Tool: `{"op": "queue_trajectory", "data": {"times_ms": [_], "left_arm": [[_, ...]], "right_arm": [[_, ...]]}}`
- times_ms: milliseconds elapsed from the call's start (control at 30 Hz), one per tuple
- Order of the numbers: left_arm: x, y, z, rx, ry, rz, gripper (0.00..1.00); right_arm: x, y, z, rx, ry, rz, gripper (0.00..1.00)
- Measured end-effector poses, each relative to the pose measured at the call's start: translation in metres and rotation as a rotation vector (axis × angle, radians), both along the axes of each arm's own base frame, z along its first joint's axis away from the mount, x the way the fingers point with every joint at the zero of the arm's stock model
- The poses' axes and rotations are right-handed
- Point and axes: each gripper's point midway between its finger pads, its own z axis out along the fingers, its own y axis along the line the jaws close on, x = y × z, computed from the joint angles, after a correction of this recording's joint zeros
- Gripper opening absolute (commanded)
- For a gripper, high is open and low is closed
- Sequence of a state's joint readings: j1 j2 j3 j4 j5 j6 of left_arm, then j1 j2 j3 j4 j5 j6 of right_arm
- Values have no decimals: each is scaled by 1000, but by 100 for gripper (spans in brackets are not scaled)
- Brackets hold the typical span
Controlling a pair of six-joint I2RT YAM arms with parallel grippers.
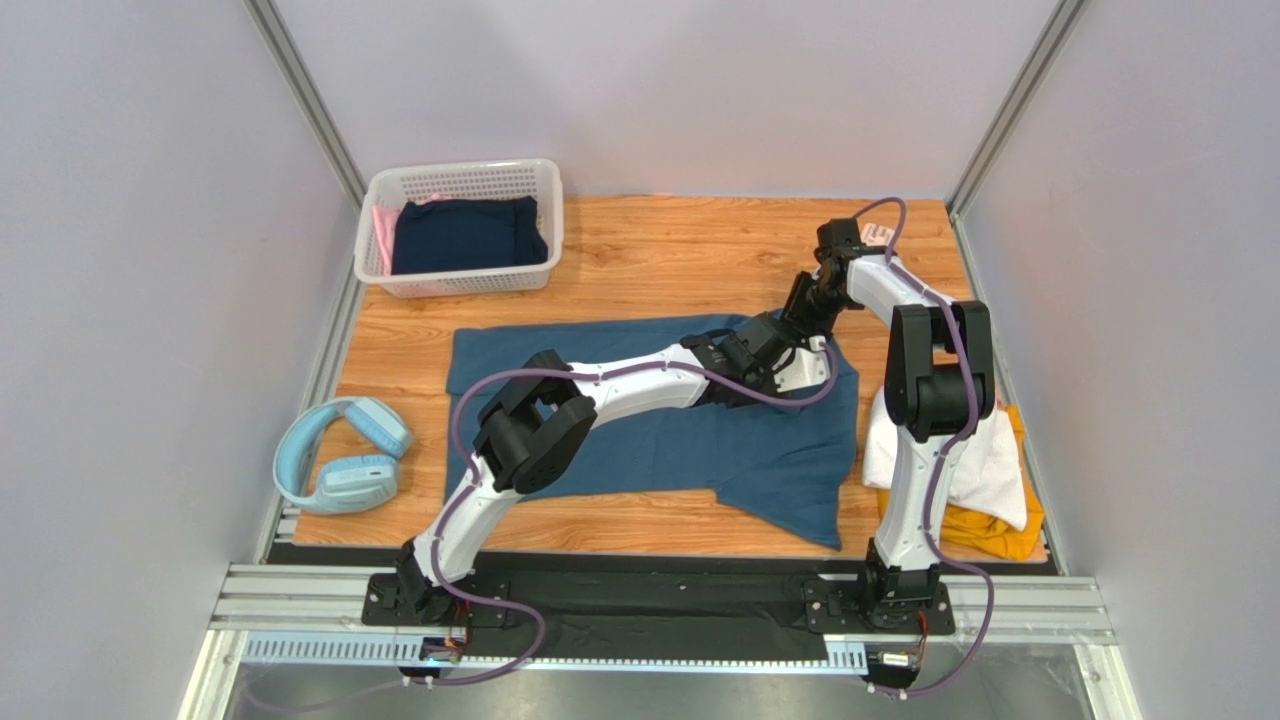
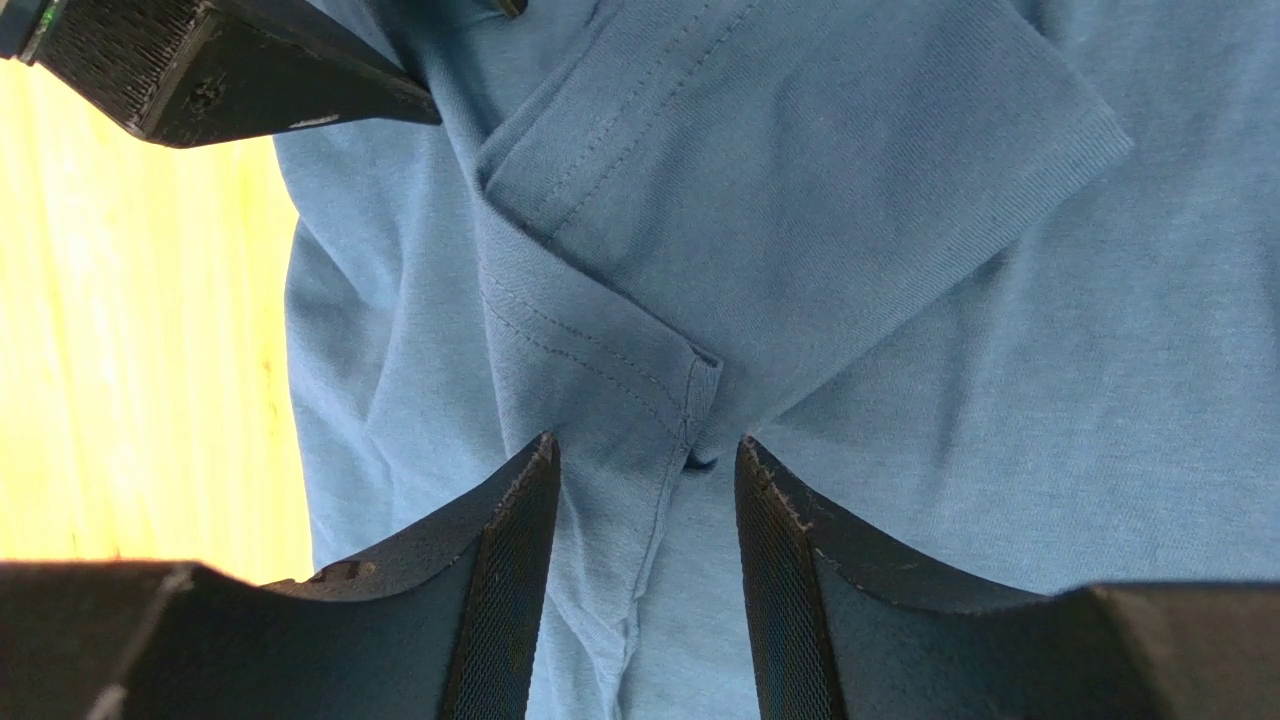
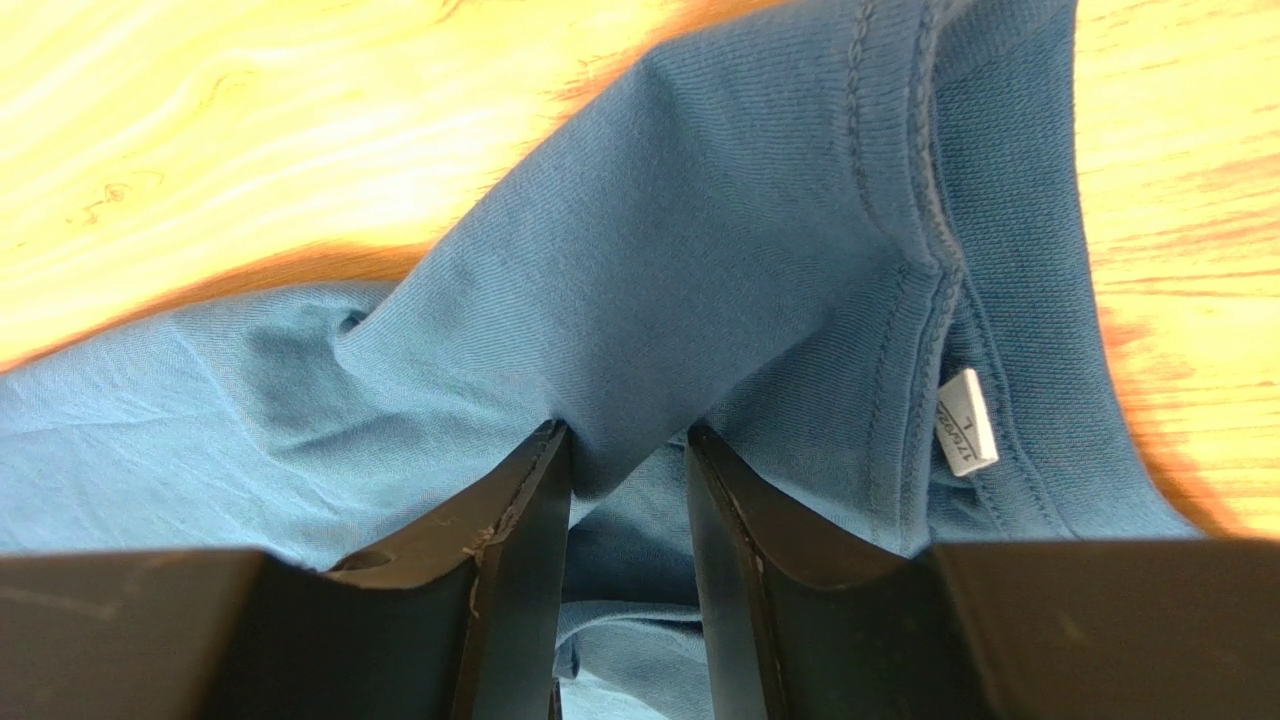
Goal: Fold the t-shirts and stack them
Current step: Fold the flattened tshirt in 1/3 of the way
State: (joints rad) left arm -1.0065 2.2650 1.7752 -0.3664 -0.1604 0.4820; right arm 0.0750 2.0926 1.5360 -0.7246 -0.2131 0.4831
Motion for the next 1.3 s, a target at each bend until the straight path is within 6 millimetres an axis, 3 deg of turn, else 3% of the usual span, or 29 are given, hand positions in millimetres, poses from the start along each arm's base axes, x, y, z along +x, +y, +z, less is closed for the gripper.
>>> {"op": "queue_trajectory", "data": {"times_ms": [433,600,867,1067,1167,1300], "left_arm": [[13,-10,20,-35,-28,4,51],[18,-8,11,-19,-16,12,52],[7,4,-8,20,39,6,53],[6,5,-9,17,39,7,52],[2,11,-5,10,29,11,52],[3,14,15,-16,0,20,52]], "right_arm": [[0,1,0,6,-4,2,36],[0,1,0,6,-4,2,36],[0,1,0,12,-4,1,36],[0,1,0,16,-4,1,36],[1,1,0,17,-4,1,36],[1,1,0,17,-4,1,36]]}}
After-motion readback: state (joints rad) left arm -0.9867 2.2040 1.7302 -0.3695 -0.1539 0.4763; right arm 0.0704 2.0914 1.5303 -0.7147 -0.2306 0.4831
